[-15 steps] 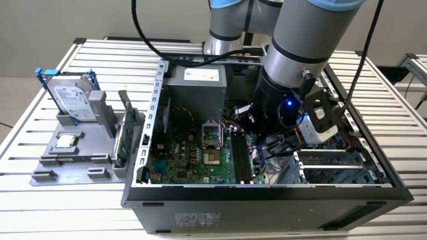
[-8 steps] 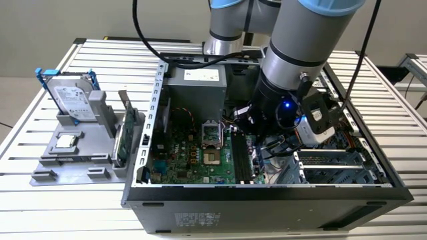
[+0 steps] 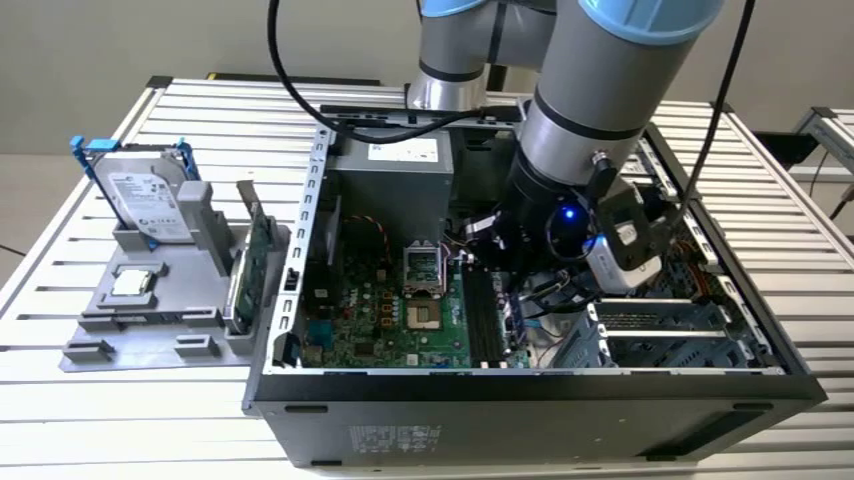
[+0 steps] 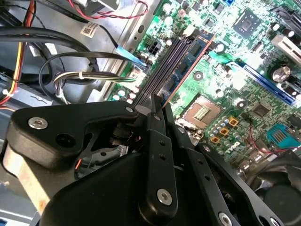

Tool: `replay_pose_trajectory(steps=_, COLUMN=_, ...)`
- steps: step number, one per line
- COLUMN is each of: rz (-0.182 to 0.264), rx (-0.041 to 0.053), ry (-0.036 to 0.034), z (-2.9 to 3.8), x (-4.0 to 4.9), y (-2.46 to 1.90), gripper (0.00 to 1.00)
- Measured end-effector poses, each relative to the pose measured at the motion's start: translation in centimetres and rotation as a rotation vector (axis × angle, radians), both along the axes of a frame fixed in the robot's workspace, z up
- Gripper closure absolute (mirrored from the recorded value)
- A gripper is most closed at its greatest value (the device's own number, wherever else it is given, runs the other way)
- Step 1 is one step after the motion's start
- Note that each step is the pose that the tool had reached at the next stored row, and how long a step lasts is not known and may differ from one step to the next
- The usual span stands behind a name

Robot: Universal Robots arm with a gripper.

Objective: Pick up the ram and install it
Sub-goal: 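Insert the ram into the slot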

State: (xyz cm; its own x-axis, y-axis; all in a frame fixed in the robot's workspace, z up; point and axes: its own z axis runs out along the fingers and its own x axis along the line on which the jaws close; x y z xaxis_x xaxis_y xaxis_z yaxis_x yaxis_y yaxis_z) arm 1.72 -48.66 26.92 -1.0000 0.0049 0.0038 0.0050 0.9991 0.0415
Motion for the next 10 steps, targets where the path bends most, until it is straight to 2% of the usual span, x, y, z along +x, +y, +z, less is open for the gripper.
replay_pose_trajectory(steps=4, rz=0.000, rx=0.0000, ry=0.0000, z=-0.10, x=-0.03, y=0.14, gripper=1.00)
replay_pose_trajectory(steps=10, rz=0.000, rx=-0.0002, ry=0.0000, z=-0.67, x=-0.06, y=0.42, gripper=1.00)
